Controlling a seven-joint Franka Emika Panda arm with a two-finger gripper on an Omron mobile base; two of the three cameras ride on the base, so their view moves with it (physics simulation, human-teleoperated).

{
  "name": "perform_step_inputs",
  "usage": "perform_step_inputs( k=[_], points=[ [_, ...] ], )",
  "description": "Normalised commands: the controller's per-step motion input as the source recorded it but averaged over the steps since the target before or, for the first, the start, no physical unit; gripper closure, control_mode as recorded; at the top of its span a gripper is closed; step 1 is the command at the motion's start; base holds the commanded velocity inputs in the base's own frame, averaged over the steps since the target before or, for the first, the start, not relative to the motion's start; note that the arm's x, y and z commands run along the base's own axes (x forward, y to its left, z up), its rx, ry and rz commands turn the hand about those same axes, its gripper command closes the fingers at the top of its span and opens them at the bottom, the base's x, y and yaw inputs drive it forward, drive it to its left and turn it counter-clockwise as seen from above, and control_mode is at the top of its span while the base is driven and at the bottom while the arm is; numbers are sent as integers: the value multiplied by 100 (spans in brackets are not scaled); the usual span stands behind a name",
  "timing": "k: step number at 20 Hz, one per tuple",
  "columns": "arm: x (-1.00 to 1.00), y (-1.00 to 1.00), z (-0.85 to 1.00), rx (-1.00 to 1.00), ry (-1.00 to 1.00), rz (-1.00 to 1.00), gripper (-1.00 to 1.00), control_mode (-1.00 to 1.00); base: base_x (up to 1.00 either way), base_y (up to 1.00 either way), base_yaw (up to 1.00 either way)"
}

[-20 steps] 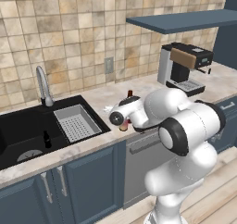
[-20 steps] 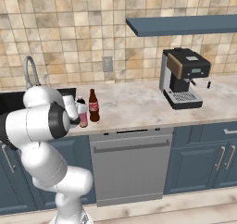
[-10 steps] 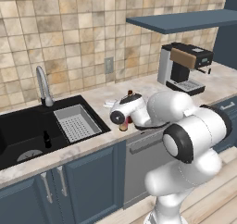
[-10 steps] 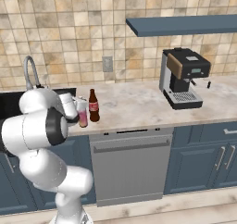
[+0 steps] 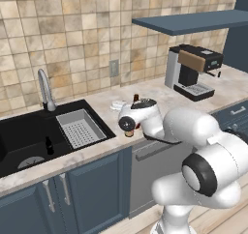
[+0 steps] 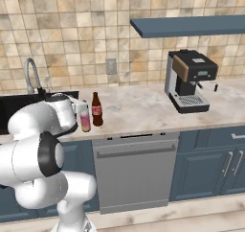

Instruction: Place the large bottle from the dining counter next to the other large bottle outside the sink, and place the small bottle from the dining counter next to the other small bottle inside the sink.

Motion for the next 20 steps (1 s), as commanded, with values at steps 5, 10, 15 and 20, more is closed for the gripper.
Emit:
perform_step_inputs(
  k=[5,10,15,20],
  points=[
    [-13,-9,43,16,11,0,-100,-100,0,0,0],
    [-2,-9,35,13,27,0,-100,-100,0,0,0],
    [-15,0,45,1,29,0,-100,-100,0,0,0],
    [-15,0,57,0,18,2,-100,-100,0,0,0]
  ],
)
